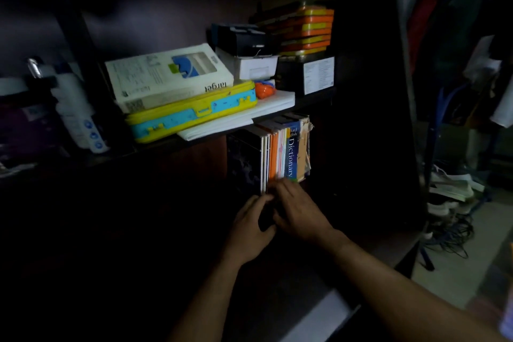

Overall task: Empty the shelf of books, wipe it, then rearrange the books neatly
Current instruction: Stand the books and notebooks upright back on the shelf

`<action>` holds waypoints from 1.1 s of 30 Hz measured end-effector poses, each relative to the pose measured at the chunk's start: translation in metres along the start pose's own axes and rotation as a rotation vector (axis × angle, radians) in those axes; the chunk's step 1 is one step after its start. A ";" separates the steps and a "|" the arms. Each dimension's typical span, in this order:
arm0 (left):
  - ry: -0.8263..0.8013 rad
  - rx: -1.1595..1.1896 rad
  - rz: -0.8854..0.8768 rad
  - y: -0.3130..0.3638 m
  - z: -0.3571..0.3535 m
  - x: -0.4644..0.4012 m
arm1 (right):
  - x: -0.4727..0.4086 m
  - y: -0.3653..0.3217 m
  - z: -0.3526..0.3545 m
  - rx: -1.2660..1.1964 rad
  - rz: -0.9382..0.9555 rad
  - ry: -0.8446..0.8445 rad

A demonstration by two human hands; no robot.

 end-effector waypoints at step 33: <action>-0.431 -0.369 -0.201 0.289 -0.195 0.259 | 0.449 -0.050 0.259 0.167 -0.767 -0.672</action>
Point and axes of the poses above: each hand's wrist, its own x-axis away from the middle knuckle, its own z-axis out of the back of the hand, y = z × x, the point moved 10 cm from there along -x, towards the middle knuckle, and after that the axes turned 15 degrees about z, right-handed, at the moved point
